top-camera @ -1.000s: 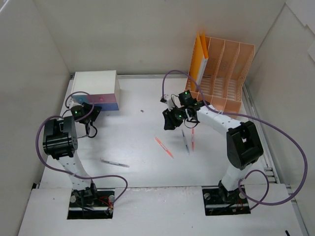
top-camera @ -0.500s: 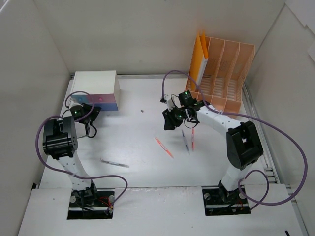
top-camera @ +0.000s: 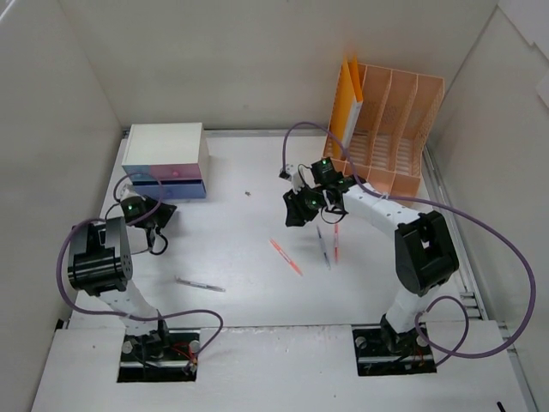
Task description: Organize the desk
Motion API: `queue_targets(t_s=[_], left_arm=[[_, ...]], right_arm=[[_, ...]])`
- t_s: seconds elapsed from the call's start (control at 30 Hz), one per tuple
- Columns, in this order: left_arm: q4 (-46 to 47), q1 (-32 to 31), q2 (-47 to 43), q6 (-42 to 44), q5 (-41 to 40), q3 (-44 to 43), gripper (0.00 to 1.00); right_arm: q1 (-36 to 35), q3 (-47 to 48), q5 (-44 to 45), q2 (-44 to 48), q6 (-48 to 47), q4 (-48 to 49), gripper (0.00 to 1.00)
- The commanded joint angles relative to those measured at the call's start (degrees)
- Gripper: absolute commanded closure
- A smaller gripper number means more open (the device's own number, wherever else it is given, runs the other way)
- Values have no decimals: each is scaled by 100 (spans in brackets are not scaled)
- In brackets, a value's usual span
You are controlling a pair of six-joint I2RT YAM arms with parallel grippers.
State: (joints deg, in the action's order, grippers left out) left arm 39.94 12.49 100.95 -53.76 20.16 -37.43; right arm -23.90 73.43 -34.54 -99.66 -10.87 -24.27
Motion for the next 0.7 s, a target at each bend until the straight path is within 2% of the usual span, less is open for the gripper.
queue_targets(t_s=[0.0, 0.13, 0.23, 0.3, 0.37, 0.53, 0.6, 0.67], left_arm=[[-100, 34, -575, 146, 84, 209, 100], [-802, 34, -1260, 225, -249, 455, 100], [-936, -19, -1420, 401, -267, 447, 99], [-945, -19, -1411, 471, -259, 299, 88], [-1014, -19, -1306, 454, -232, 140, 69], [-945, 87, -963, 121, 171, -335, 63], [-1032, 87, -980, 41, 155, -396, 56], [-1111, 87, -954, 14, 76, -432, 55]], right_arm=[[35, -48, -87, 359, -38, 291, 68], [52, -136, -105, 412, -55, 318, 67], [35, -180, -140, 447, -46, 327, 64], [26, -197, -149, 465, -38, 335, 62], [26, -206, -140, 482, -38, 344, 61], [35, -232, -105, 570, -46, 344, 60], [26, -276, -70, 614, -55, 362, 60], [26, -329, -61, 614, -64, 379, 60]])
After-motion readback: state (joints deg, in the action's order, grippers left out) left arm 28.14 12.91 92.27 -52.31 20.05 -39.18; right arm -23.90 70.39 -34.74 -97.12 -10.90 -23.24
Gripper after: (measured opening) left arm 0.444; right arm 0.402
